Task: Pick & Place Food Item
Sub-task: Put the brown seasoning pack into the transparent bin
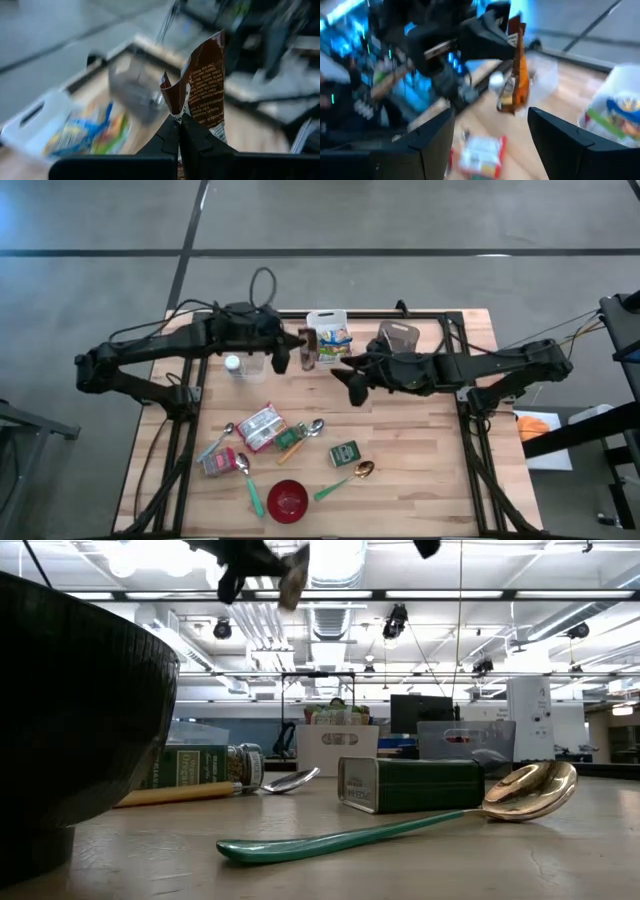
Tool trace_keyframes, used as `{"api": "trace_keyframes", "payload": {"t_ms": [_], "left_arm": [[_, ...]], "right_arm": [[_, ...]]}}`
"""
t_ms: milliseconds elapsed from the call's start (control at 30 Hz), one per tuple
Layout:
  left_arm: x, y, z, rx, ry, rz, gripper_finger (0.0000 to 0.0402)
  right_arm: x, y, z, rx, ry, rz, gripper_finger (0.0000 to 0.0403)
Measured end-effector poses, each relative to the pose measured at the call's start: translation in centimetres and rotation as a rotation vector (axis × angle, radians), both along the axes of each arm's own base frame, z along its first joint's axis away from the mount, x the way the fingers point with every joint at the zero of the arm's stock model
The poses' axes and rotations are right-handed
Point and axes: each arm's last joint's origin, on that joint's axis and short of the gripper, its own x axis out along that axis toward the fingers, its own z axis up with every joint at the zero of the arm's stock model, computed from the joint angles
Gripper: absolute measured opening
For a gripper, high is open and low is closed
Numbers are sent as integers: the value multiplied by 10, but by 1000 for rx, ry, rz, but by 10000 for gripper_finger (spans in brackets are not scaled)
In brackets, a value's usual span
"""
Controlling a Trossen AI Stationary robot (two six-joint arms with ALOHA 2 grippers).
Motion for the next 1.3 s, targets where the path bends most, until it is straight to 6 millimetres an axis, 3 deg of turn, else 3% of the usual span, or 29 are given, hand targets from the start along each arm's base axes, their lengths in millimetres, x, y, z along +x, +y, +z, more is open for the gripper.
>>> {"api": "trace_keyframes", "payload": {"t_ms": [133,467,900,1033,1300], "left_arm": [[3,1,10,-29,-90,18,0],[18,-3,8,-73,-110,4,0],[22,-11,12,-77,-161,-25,0],[23,-13,12,-77,-162,-35,0],[23,-15,13,-68,-163,-46,0]], "right_arm": [[9,-7,7,-19,-24,-84,249],[27,-17,25,-62,124,-144,249],[55,-27,39,-89,254,-171,244],[59,-30,44,-106,290,-174,200],[58,-32,50,-142,298,-181,69]]}}
